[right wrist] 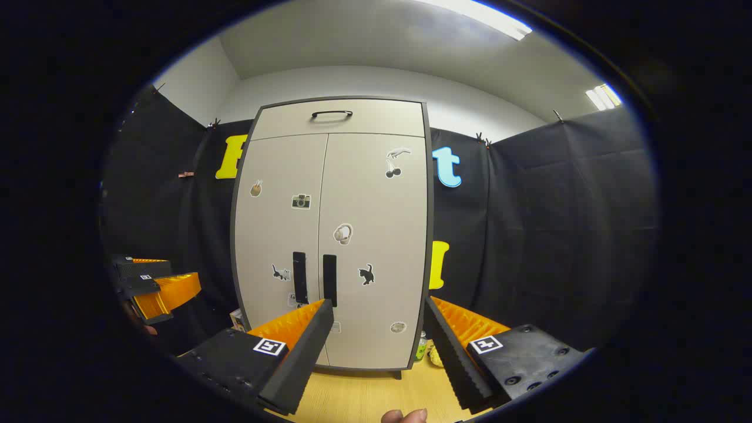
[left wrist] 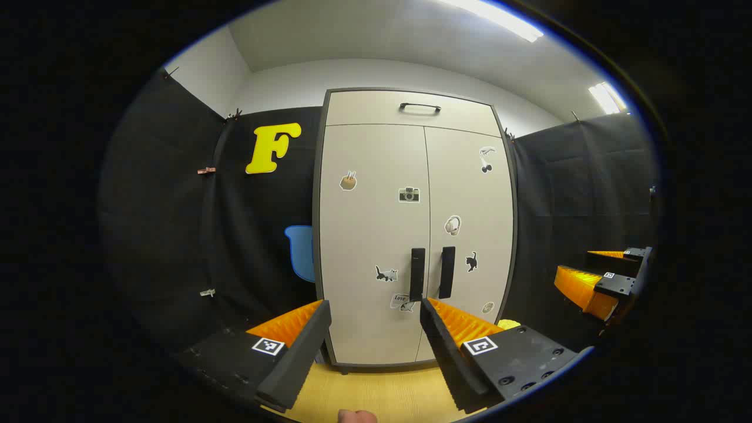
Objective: Open the right door of the double-door shoe cabinet with the right hand, and open the left door with the left hand.
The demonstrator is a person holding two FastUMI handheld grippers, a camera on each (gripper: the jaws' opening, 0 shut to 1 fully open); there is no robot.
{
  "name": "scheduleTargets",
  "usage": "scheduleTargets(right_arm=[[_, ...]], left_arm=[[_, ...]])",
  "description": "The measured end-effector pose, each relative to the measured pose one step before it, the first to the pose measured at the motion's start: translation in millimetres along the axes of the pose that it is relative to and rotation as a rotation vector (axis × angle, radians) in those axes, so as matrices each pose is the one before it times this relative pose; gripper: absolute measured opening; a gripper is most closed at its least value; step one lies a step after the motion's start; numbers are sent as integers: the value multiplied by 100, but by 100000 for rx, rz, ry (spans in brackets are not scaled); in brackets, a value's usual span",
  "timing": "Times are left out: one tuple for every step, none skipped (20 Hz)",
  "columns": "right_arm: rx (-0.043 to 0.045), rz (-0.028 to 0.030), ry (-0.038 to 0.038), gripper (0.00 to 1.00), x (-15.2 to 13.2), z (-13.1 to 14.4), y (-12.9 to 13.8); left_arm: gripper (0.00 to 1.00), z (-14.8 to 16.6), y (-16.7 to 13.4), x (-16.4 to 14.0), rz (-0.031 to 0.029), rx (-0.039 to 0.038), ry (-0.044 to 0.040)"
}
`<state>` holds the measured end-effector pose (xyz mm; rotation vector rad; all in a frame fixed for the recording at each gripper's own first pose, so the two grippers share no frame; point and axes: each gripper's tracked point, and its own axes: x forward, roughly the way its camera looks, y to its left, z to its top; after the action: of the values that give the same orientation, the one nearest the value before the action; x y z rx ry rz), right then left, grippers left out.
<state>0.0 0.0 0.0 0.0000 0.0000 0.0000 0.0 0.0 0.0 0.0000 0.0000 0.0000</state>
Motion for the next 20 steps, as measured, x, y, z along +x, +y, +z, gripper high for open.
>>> scheduleTargets(right_arm=[[-308, -121, 542, 98, 12, -141, 20], [-91, -100, 296, 98, -2, -144, 29], [130, 18, 375, 98, 34, -106, -59], [275, 307, 359, 98, 81, -133, 46], [295, 199, 328, 98, -50, -129, 37], [214, 172, 326, 98, -20, -85, -4], [13, 60, 221, 98, -24, -63, -10], [-48, -304, -39, 98, -49, -64, -24], [-148, 172, -318, 98, -67, -1, 113], [-443, -116, -616, 98, 19, 97, -4], [-729, 115, -407, 97, 6, 5, 30], [-532, 428, -317, 98, -35, -10, 98], [98, 735, 60, 98, -38, -34, 96], [834, 851, 207, 97, -34, -61, 108], [1197, 314, 231, 98, 39, 50, 68], [1038, -242, 311, 97, 57, -74, 88], [661, 112, 386, 98, 36, -87, 136], [231, 270, 383, 98, 83, -171, 347], [-104, 287, 351, 98, -5, 37, -38], [-3, 185, 184, 98, 34, -79, 61]], left_arm=[[95, 83, 29, -25, 111, -27, -116], [95, -13, 132, -51, 275, 186, -180], [95, -6, 134, -57, 376, 380, -11], [95, -2, 116, 20, 272, 363, 41], [94, -88, 42, -14, 151, 224, 284], [95, -99, 65, -44, 135, 85, 154], [95, 2, 25, 25, 43, -3, 57], [95, -51, 46, -38, -20, 36, 129], [95, -57, 85, 39, 3, 157, -14], [95, -60, 23, 65, 195, 204, 76], [95, -63, 65, -13, 125, 65, 37], [95, -70, 71, -75, -31, -106, 213], [95, -70, 84, 7, 92, -161, 210], [95, -126, 80, -8, 16, -130, 196], [95, -23, 60, 132, 6, -118, 95], [95, -57, 62, 78, 172, -28, -107], [95, 114, 118, -5, 86, 10, -124], [95, -8, 130, -58, 57, 46, -88], [95, 37, 149, -33, 64, 24, -143], [95, 112, 77, 3, 21, -109, -161]])
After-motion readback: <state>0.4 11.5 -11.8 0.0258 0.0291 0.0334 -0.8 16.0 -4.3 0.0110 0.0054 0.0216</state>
